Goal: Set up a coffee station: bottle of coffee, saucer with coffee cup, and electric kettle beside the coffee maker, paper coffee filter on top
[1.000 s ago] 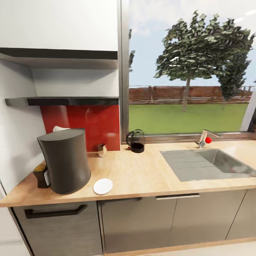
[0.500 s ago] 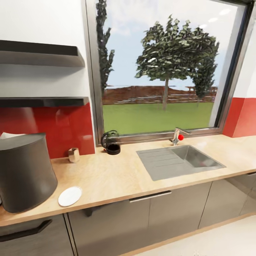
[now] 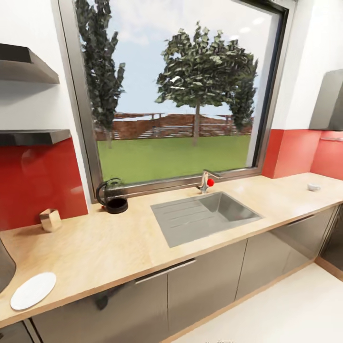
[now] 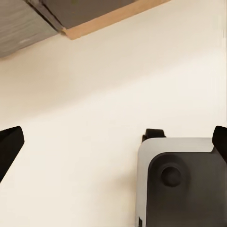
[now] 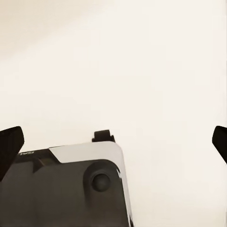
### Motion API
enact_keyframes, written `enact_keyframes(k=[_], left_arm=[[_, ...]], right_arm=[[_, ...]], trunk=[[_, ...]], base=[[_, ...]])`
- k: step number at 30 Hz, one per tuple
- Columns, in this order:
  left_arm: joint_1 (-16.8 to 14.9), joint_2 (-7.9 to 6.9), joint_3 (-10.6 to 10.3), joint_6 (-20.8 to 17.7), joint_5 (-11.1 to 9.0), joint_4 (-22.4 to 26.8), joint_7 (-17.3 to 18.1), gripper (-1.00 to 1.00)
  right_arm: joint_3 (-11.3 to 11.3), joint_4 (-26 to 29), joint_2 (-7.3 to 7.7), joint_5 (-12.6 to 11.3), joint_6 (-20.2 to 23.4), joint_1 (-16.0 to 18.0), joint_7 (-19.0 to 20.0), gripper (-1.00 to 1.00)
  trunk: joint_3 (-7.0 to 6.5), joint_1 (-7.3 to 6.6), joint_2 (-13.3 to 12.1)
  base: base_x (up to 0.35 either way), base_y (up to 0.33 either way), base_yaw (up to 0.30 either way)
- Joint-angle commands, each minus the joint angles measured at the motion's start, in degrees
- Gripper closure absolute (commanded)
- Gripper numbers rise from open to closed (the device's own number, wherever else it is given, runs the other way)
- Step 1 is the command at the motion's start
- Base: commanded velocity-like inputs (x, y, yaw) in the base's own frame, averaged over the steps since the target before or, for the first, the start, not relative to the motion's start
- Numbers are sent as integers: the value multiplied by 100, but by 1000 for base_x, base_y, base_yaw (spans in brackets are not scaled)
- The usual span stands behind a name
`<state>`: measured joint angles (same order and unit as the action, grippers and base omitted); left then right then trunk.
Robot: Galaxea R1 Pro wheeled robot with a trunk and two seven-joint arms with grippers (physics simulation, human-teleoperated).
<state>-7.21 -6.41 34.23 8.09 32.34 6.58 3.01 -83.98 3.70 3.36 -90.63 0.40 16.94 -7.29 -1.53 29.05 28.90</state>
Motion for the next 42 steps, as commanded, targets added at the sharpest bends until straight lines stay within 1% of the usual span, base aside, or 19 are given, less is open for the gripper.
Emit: enact_keyframes(k=[1, 8, 11, 20, 26, 32, 38, 42], left_arm=[[0, 0, 49, 17, 36, 1, 25, -100], [0, 0, 51, 9, 36, 1, 24, -100], [0, -15, 61, 7, 29, 1, 21, -100], [7, -26, 61, 4, 24, 1, 24, -100], [9, -19, 63, 19, 19, 1, 21, -100], [9, -31, 70, 49, 18, 4, 17, -100], [9, -15, 63, 60, 31, 9, 16, -100], [9, -4, 66, 61, 42, 10, 17, -100]], right_arm=[[-48, 26, 7, -43, 4, 2, -44, -100], [-57, 26, -1, -43, 4, 2, -44, -100], [-60, 30, -9, -40, 4, 2, -47, -100], [-64, 34, -27, -34, 4, 2, -53, -100], [-67, 27, -23, -30, 4, 2, -53, -100], [-95, 21, -16, 1, 4, 2, -38, -100], [-101, 29, -24, 4, -15, 2, -37, -100], [-80, 26, -26, -9, -34, 2, -48, -100]], trunk=[[4, 3, 4], [20, 3, 4], [23, 3, 4], [24, 3, 4], [26, 3, 4], [26, 3, 4], [26, 3, 4], [26, 3, 4]], base=[[41, -264, -300], [7, -266, -274], [1, -119, -110], [0, -12, -10], [0, 0, 135], [0, 0, 26], [-199, 0, 2], [-71, 0, 0]])
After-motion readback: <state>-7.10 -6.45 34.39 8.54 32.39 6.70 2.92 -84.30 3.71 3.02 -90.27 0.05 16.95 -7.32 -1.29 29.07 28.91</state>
